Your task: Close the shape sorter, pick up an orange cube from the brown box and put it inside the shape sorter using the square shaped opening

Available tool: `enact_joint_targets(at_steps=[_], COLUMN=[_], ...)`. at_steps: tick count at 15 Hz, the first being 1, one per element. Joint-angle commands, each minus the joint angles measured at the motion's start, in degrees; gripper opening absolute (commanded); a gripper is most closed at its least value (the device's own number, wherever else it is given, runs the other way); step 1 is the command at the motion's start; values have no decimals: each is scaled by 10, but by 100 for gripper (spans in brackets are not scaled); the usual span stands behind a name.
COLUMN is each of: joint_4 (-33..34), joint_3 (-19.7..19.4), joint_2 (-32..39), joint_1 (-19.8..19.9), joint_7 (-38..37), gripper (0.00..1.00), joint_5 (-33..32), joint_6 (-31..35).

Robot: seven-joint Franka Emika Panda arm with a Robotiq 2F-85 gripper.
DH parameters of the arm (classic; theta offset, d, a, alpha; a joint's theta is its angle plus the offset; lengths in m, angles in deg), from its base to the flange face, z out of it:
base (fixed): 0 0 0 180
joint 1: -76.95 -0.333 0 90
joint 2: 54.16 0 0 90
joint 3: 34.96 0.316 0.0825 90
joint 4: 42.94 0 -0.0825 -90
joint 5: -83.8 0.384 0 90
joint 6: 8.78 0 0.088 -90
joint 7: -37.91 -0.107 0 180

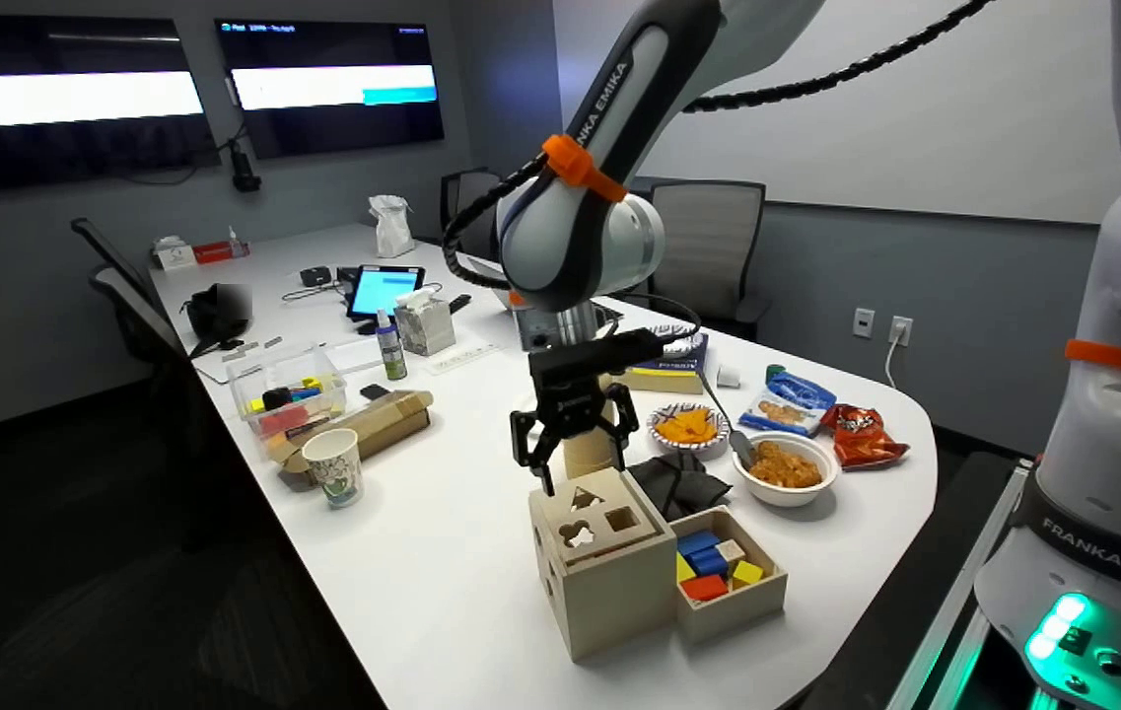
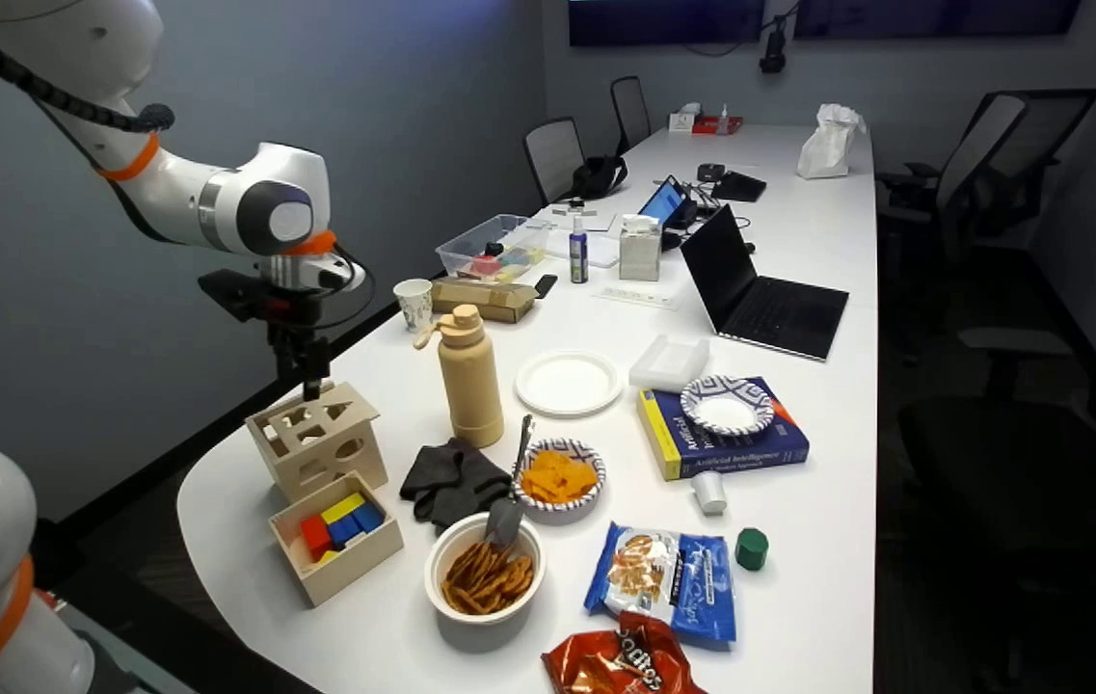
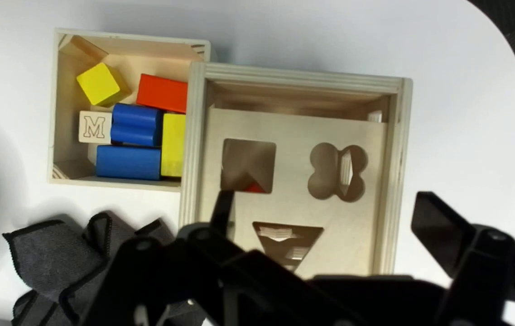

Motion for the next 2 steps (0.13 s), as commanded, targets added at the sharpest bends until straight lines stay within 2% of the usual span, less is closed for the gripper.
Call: enact_joint_targets(at_steps=[1, 2], joint_4=[-18, -18], joint_3=[4, 4], joint_2=[-42, -45], joint_1=[8, 10], joint_7=[23, 31], gripper=[100, 100], joint_5=[0, 1], joint_6=[-8, -5])
